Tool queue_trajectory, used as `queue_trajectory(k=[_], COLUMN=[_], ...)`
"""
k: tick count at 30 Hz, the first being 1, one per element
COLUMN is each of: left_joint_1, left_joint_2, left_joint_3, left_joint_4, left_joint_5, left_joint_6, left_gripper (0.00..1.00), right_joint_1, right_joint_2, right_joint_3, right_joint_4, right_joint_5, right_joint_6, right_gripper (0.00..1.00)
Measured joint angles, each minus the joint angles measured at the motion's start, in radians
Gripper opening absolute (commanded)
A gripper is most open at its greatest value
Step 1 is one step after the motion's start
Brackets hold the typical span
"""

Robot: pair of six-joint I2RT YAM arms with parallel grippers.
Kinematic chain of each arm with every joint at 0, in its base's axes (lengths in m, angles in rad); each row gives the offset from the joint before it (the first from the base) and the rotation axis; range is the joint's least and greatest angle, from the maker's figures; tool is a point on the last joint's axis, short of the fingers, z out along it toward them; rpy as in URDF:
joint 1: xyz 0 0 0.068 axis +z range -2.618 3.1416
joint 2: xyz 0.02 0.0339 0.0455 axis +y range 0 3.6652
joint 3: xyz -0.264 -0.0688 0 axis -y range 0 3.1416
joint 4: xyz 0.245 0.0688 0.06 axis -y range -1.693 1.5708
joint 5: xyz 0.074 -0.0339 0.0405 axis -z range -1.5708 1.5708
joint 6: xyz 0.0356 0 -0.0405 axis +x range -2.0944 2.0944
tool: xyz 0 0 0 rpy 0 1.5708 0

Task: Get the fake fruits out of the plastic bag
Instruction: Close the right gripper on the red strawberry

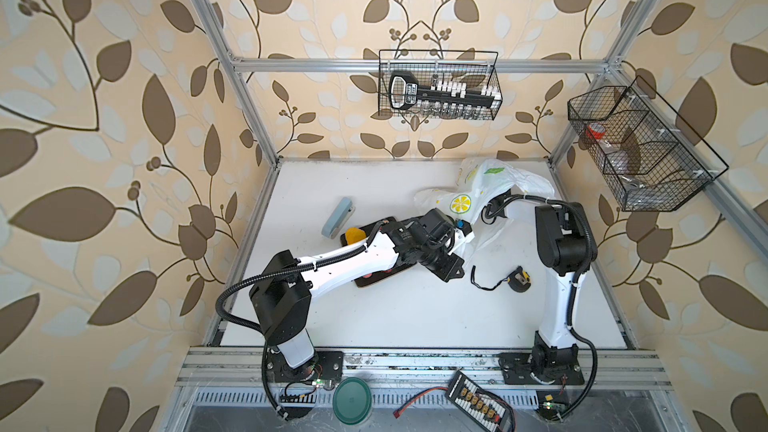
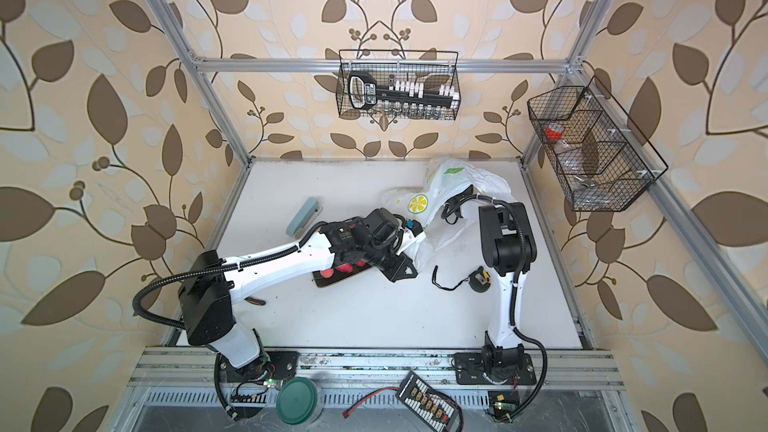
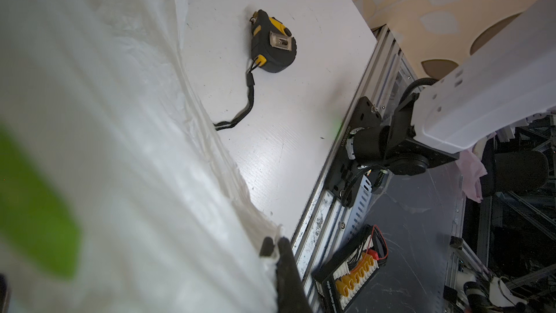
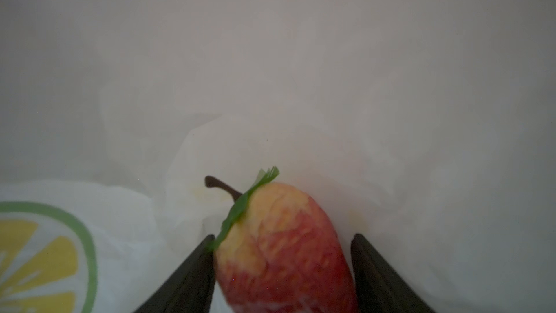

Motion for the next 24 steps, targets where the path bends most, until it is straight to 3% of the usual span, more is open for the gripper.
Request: queue_trajectory(k=[9, 15, 24], left_joint_1=[0.0, 0.0, 0.059], left_joint_2=[0.0, 0.0, 0.002], left_joint_3=[0.0, 0.0, 0.0], left_joint_4=[-0.001, -0.001, 0.024], left_joint_5=[-0.025, -0.109, -0.211], left_joint_6=[-0.001, -0.007, -0.037], left_gripper=[0.0, 0.0, 0.0], right_joint_1=[-0.003, -0.005, -0.005], right_joint_2=[0.0, -0.085, -0.338], right_joint_3=[0.002, -0.086, -0.323], right_joint_4=[-0.01, -0.023, -0.059], right_joint_5=[-0.009, -0.065, -0.249], right_joint_6=[-0.022, -0.042, -0.104], right_gripper=[0.41, 0.4, 0.4])
